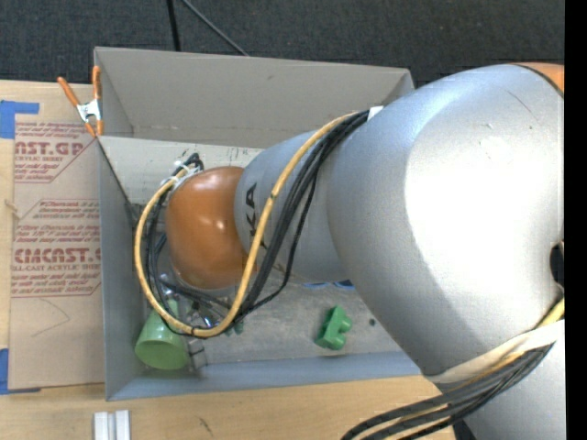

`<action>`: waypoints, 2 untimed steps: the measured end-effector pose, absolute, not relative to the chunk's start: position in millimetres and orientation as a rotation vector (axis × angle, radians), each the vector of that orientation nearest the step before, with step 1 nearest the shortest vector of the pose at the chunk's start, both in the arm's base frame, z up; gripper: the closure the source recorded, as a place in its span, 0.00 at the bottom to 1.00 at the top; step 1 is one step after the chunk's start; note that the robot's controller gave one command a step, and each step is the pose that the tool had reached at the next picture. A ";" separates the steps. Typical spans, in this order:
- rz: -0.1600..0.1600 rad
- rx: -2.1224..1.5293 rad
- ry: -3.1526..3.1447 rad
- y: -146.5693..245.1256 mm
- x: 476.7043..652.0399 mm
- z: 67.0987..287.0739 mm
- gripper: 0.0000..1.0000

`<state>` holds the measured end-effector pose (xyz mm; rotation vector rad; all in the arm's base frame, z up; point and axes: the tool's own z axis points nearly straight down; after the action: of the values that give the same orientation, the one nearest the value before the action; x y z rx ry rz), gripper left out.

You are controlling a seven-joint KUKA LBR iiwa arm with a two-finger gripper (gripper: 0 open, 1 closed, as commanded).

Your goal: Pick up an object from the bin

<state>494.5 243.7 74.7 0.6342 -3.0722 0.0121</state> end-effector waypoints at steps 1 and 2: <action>0.015 0.631 -3.070 242.1 494.7 74.5 1.00; -0.003 0.657 -3.083 229.8 525.1 218.9 1.00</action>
Offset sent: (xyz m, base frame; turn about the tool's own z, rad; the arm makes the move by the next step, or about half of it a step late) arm 0.0000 0.0000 0.0000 0.0000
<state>525.1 229.8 218.9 0.6568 -3.0830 -0.0028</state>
